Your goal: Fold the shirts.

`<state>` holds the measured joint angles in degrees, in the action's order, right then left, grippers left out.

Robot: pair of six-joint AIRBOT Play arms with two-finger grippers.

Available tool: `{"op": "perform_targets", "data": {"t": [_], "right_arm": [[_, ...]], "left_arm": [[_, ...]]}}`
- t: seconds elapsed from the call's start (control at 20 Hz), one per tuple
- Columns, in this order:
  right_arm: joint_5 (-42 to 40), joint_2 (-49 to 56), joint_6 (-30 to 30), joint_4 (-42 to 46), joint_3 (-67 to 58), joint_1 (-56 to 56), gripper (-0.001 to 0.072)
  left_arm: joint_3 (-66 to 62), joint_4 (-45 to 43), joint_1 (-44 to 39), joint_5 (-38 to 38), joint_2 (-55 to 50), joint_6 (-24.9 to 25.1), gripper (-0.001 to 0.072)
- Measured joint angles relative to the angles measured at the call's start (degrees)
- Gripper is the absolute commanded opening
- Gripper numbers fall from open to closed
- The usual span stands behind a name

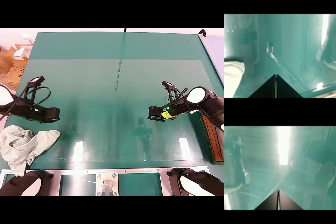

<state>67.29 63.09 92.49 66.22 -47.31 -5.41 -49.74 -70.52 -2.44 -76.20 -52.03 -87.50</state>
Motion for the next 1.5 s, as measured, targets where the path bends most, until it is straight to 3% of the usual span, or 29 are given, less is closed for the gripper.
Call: {"op": "perform_targets", "data": {"t": [0.2,0.25,0.3,0.35,0.4,0.55,0.7,0.75,0.8,0.85,1.05,1.2,1.35,1.5], "right_arm": [[0.0,0.0,0.0,0.0,0.0,0.0,0.0017],[0.0,0.0,0.0,0.0,0.0,0.0,0.0017],[0.0,0.0,0.0,0.0,0.0,0.0,0.0017],[0.0,0.0,0.0,0.0,0.0,0.0,0.0017],[0.0,0.0,0.0,0.0,0.0,0.0,0.0017],[0.0,0.0,0.0,0.0,0.0,0.0,0.0017],[0.0,0.0,0.0,0.0,0.0,0.0,0.0017],[0.0,0.0,0.0,0.0,0.0,0.0,0.0017],[0.0,0.0,0.0,0.0,0.0,0.0,0.0017],[0.0,0.0,0.0,0.0,0.0,0.0,0.0017],[0.0,0.0,0.0,0.0,0.0,0.0,0.0017],[0.0,0.0,0.0,0.0,0.0,-0.1,0.0017],[-0.1,0.0,0.0,-0.1,0.0,-0.1,0.0017],[-0.2,0.0,0.0,-0.1,0.0,-0.1,0.0017]], "left_arm": [[0.1,-2.8,0.0,0.7,0.0,1.3,0.0024],[0.2,-5.7,0.0,0.7,0.0,1.4,0.0088],[0.7,-10.3,0.0,0.7,0.0,1.1,0.0483],[1.6,-15.0,0.2,0.7,0.0,0.1,0.0708],[3.1,-20.3,0.7,0.7,0.0,-1.2,0.0717],[10.3,-31.3,4.2,4.1,0.0,-3.8,0.0716],[18.7,-36.4,9.4,13.0,-0.2,-5.0,0.0714],[21.2,-37.2,11.1,16.2,-0.5,-5.2,0.0637],[23.1,-38.1,12.5,18.7,-0.8,-5.4,0.0361],[24.5,-38.7,13.7,20.6,-1.2,-5.5,0.0029],[24.0,-38.2,16.1,22.4,-2.4,-4.5,0.0021],[14.9,-29.8,15.9,18.9,-2.5,1.5,0.0021],[1.2,-17.7,10.9,14.0,-2.5,7.1,0.0021],[-9.4,-8.3,1.7,15.5,-2.6,9.6,0.0021]]}}
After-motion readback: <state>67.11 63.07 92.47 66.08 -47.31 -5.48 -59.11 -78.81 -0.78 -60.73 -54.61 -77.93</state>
